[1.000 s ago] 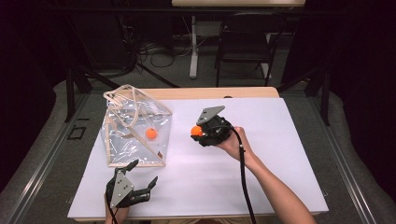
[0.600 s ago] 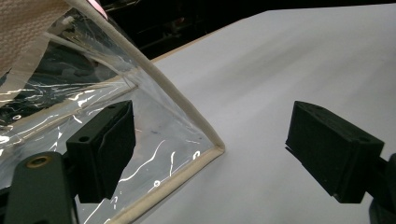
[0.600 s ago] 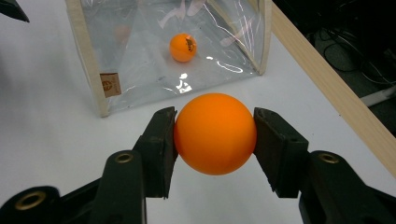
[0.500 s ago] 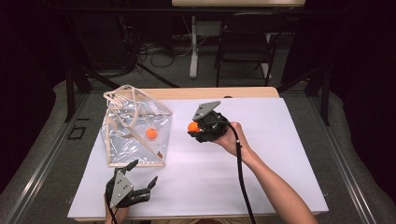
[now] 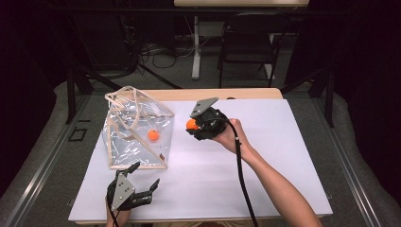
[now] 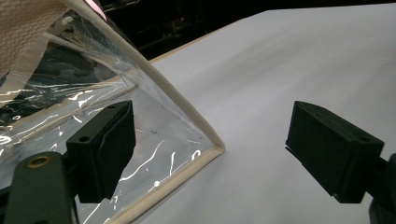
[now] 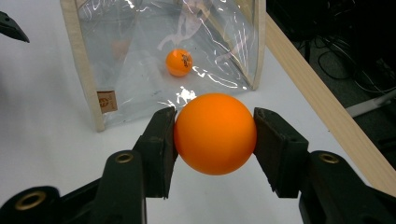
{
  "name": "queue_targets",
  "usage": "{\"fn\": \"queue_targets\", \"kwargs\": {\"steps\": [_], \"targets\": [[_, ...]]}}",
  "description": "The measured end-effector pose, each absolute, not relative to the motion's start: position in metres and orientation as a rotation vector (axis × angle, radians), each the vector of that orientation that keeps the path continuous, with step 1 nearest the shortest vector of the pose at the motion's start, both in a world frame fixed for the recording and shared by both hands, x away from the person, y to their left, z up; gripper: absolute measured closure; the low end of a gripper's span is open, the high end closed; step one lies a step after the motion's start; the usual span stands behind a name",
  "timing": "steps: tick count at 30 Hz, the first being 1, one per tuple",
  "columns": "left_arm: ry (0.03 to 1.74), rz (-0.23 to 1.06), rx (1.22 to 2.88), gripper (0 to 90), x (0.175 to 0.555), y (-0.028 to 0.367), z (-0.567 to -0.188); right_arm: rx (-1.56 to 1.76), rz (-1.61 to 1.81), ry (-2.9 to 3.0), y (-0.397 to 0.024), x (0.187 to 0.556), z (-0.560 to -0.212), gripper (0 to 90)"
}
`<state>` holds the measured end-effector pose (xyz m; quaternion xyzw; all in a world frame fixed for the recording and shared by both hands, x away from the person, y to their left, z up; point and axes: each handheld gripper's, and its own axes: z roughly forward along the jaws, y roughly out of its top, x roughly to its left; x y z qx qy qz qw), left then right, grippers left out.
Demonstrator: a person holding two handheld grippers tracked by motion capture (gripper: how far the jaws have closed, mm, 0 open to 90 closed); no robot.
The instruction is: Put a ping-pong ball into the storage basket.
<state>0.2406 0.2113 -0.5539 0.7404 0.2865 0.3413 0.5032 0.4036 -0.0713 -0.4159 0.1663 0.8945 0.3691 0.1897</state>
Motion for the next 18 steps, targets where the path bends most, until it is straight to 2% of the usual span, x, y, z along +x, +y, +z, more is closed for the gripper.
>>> {"fn": "queue_targets", "kwargs": {"steps": [18], "targets": [[0.694,0.824,1.789,15.6,0.2409,0.2112,-0.5541,0.443,1.02,2.515,-0.0621,0.4071,-0.4082,50.7]]}}
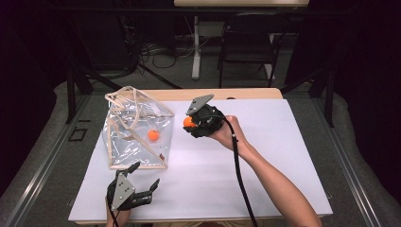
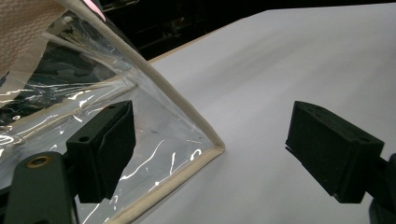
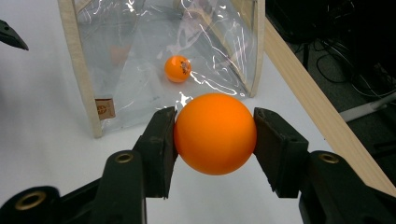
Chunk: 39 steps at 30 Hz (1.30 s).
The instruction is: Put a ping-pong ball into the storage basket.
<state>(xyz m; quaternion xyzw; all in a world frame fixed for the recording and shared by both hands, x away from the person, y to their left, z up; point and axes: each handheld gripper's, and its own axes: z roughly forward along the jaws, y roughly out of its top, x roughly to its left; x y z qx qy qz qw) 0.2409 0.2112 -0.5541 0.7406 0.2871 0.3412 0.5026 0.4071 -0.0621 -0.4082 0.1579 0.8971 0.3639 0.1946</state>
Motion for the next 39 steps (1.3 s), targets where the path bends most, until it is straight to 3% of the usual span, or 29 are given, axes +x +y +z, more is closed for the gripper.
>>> {"fn": "queue_targets", "kwargs": {"steps": [39], "targets": [[0.694,0.826,1.785,15.6,0.241,0.212,-0.554,0.381,1.017,2.517,-0.036,0.415,-0.388,50.7]]}}
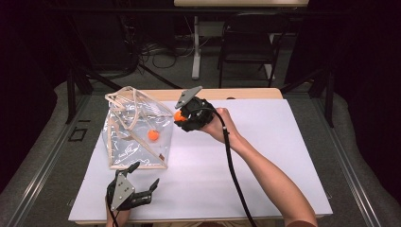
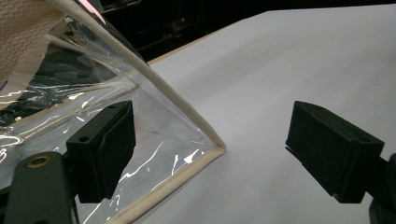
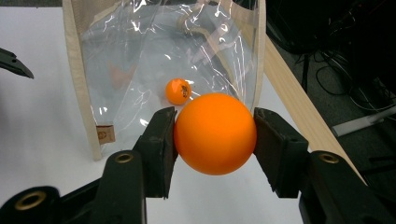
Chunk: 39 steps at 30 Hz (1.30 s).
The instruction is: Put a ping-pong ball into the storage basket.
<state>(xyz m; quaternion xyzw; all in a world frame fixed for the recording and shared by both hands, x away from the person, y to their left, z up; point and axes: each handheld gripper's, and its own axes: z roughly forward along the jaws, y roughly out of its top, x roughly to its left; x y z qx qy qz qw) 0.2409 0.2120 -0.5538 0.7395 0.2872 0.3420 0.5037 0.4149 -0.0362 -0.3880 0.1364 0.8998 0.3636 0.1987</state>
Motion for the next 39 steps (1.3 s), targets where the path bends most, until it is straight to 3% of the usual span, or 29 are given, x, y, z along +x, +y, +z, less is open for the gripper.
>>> {"fn": "queue_targets", "kwargs": {"steps": [39], "targets": [[0.693,0.825,1.788,15.6,0.241,0.212,-0.554,0.342,1.033,2.522,-0.009,0.425,-0.378,50.6]]}}
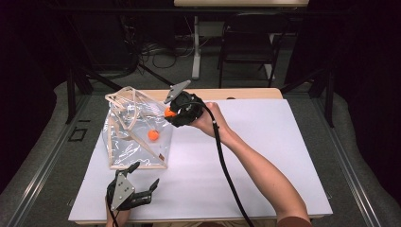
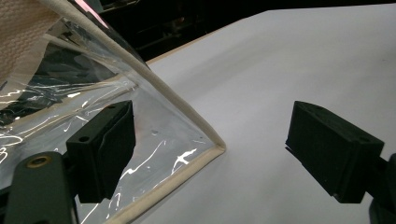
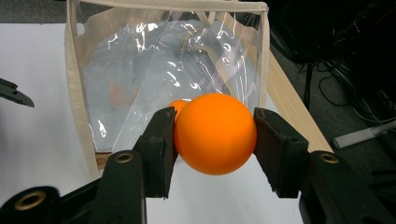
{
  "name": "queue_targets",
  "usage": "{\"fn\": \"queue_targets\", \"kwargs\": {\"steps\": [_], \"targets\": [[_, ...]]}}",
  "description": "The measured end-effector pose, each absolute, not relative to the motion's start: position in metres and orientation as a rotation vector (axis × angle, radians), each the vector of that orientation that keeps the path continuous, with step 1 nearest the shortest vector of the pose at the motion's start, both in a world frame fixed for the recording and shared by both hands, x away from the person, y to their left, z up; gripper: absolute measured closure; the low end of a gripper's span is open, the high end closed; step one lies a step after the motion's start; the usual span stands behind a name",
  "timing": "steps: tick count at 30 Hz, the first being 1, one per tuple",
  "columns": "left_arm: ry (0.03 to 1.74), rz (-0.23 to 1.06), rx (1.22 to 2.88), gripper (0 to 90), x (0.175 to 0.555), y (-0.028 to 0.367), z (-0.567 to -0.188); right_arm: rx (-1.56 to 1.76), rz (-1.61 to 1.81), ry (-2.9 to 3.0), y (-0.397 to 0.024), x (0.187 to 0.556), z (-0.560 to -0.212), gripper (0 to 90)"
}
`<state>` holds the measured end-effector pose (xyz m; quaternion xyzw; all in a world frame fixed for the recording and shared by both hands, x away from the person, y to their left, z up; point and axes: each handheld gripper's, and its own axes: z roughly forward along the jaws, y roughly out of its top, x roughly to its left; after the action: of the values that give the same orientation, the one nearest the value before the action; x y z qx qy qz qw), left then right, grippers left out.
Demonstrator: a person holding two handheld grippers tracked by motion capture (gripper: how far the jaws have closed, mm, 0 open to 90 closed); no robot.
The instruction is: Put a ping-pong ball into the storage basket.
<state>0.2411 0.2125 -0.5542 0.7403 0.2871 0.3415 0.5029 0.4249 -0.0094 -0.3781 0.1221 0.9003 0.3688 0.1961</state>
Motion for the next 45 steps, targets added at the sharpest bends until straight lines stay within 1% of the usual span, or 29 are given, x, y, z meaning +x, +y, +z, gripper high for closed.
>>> {"fn": "queue_targets", "kwargs": {"steps": [45], "targets": [[0.692,0.823,1.79,15.6,0.241,0.213,-0.554,0.323,1.118,2.464,0.014,0.43,-0.368,50.6]]}}
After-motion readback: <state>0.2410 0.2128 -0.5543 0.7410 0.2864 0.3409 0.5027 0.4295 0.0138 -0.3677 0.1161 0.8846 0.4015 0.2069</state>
